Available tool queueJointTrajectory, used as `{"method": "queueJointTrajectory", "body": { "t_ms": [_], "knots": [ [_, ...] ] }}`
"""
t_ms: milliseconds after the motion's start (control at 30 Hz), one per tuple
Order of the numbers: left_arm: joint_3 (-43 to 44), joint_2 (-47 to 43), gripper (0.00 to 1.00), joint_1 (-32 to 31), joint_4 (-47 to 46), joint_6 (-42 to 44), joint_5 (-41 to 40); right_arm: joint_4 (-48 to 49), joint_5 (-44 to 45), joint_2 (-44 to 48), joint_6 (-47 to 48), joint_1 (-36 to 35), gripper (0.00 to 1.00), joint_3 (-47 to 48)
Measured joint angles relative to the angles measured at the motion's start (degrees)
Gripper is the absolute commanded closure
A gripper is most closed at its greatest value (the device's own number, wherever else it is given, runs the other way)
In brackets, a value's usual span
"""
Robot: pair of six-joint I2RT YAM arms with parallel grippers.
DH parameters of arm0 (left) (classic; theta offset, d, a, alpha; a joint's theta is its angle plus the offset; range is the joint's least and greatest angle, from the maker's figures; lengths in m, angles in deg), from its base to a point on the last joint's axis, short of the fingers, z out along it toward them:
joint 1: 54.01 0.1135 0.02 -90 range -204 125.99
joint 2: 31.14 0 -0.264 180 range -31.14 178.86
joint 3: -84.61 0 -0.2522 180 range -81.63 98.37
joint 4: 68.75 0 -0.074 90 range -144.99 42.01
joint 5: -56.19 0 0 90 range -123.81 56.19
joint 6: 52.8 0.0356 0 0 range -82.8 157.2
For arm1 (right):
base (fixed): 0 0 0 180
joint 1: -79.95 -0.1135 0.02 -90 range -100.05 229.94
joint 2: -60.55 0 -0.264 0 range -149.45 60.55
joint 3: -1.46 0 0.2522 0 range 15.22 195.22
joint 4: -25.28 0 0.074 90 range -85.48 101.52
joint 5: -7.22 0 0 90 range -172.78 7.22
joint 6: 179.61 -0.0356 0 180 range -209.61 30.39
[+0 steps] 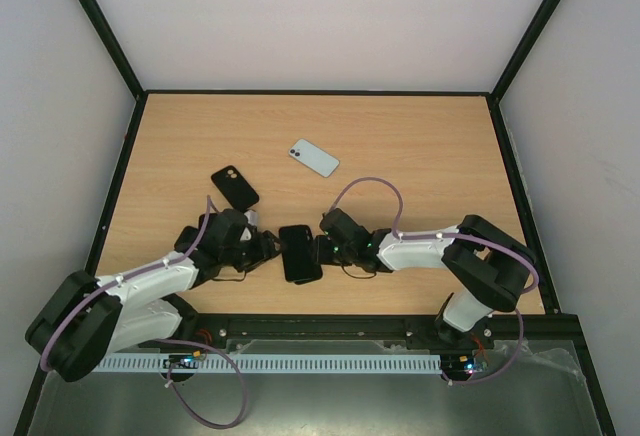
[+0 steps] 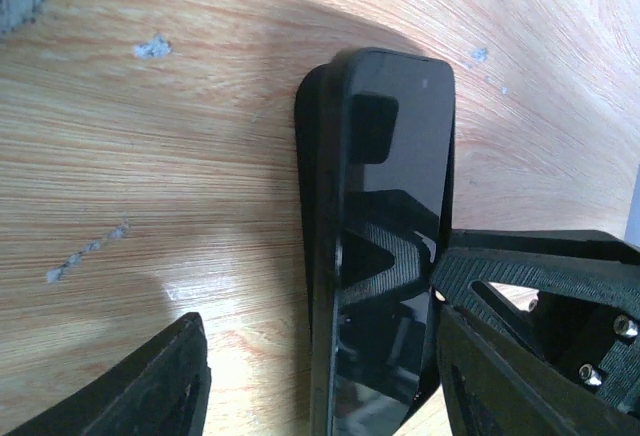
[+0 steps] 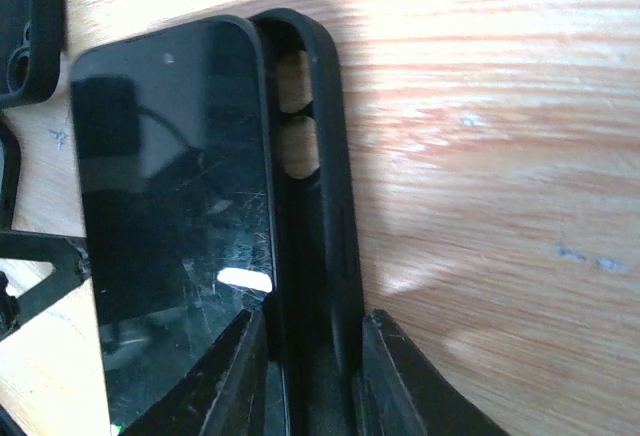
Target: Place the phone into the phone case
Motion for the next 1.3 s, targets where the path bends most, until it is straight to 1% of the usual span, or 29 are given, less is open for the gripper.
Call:
{"method": "queueJointTrajectory", "body": {
  "t_ms": [133, 267, 333, 500, 700, 867, 1067, 1300],
  "knots": [
    [0.0, 1.2, 0.40, -0.6, 0.0, -0.3, -0.6, 2.5, -0.5, -0.1, -2.1, 0.1, 0.81, -1.5],
    [0.0, 3.1, 0.41, -1.0, -0.9, -0.6, -0.7, 5.4, -1.2, -0.3, -4.1, 0.1, 0.81, -2.7],
    [0.0, 3.8, 0.43, -1.3, -2.0, -0.9, -0.8, 6.6, -1.4, -0.3, -5.1, 0.1, 0.81, -3.3],
    [0.0, 6.3, 0.57, -1.8, -5.3, -1.7, -0.4, 9.0, -1.9, -0.4, -7.3, 0.1, 0.81, -4.4],
    [0.1, 6.8, 0.76, -2.7, -5.6, -2.1, -0.3, 10.8, -1.9, -0.5, -9.0, 0.1, 0.81, -5.2],
    [0.2, 5.2, 0.86, -2.8, -4.5, -2.3, -0.5, 11.8, -1.9, -0.3, -10.1, 0.1, 0.79, -5.9],
    [0.5, 4.8, 0.89, -3.2, -4.1, -2.5, -0.4, 12.3, -1.6, 0.3, -11.0, 0.1, 0.79, -6.7],
    [0.5, 4.3, 0.88, -4.0, -4.3, -2.9, -0.2, 13.4, -1.4, 0.9, -12.1, 0.1, 0.79, -7.8]
  ]
}}
